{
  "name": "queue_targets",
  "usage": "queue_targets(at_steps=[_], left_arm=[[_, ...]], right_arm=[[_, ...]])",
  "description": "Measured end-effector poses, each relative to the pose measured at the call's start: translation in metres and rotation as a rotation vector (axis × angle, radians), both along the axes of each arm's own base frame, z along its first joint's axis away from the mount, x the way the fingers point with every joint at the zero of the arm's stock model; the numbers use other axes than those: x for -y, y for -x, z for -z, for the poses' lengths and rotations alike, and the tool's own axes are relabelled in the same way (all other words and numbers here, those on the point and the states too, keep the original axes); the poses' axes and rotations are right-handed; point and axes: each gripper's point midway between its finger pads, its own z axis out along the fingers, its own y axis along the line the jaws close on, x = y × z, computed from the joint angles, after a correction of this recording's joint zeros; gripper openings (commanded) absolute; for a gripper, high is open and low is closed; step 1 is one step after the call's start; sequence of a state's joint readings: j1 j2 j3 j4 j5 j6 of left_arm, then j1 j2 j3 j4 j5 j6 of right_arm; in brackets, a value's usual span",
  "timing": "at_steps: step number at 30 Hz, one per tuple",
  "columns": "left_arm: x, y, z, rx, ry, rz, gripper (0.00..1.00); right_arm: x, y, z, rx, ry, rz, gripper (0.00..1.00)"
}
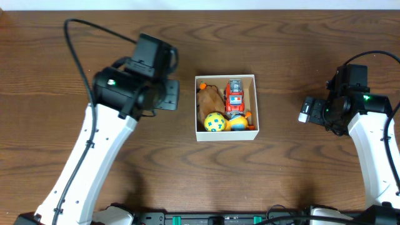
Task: Pack container
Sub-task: 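Carry the yellow ball into the box and release it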
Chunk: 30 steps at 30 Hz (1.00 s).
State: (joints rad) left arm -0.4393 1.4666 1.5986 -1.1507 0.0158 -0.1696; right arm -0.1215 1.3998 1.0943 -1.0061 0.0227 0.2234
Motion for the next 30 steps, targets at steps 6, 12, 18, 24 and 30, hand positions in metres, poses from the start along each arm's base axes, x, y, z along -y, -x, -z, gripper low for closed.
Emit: queue_targets(at_steps=[6,12,18,24,30], left_arm=[[0.047,0.001,0.003,0.031,0.027,0.114,0.06],[0.083,0.004,0.055,-0.097,-0.047,0.199,0.06],[0.102,0.01,0.114,-0.243,-0.132,0.244,0.06],[0.116,0.021,0.132,-0.293,-0.145,0.286,0.06],[0.12,0.025,0.142,-0.319,-0.15,0.299,0.06]], right_arm=[[0.0,0.0,0.0,0.0,0.0,0.0,0.99],[0.0,0.0,0.0,-0.001,0.0,0.0,0.99],[0.0,0.0,0.0,0.0,0.0,0.0,0.99],[0.0,0.0,0.0,0.0,0.0,0.0,0.99],[0.0,0.0,0.0,0.0,0.0,0.0,0.99]])
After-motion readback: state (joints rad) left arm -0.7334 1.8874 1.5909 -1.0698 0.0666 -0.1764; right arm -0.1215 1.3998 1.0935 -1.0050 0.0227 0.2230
